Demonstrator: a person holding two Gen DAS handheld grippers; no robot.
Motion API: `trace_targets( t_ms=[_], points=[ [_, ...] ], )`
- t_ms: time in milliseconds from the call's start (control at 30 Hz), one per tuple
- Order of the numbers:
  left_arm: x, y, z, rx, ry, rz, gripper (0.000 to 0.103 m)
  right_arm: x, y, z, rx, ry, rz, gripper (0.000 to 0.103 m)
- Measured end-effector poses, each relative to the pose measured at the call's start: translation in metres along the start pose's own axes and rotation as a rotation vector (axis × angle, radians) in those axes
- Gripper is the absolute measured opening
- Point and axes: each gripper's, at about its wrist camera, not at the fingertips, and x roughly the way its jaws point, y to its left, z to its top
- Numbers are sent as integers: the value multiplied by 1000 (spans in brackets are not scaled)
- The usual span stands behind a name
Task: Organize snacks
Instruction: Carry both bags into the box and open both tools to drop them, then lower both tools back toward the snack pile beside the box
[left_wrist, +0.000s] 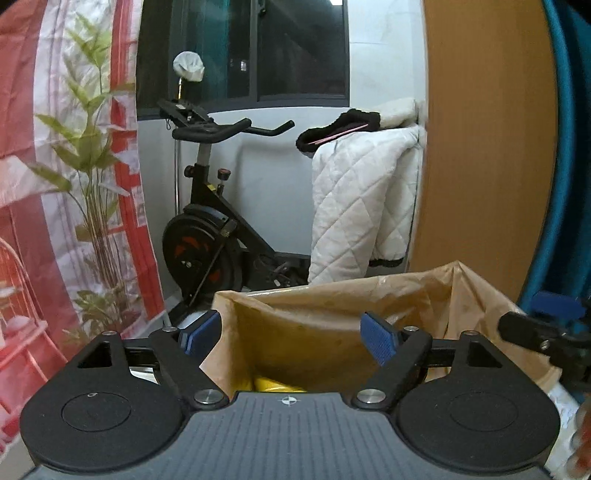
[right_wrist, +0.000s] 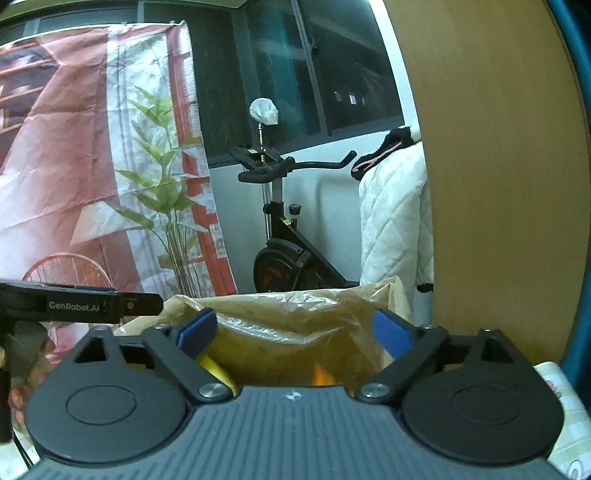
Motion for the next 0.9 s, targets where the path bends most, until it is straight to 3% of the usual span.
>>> trace_targets(
  t_ms=[167, 267, 400, 567, 767, 900],
  points=[
    [-40, 18, -12, -4, -21, -2, 84, -25, 4, -3, -77, 3, 14, 96],
    [-71, 30, -30, -16, 7, 62, 84, -45, 0, -10, -84, 14, 77, 96],
    [-109, 45, -67, -159, 24, 81, 84, -74, -9, -27, -40, 8, 115, 100],
    [-130, 46, -113, -271, 35, 120, 84, -102, -15, -61, -51, 35, 84, 102],
    [-130, 38, -145, -269, 62, 132, 84, -111, -27, -113, -121, 199, -21, 100],
    [-127, 36, -156, -274, 88, 127, 83, -110, -37, -149, -192, 334, -62, 87]
  ],
)
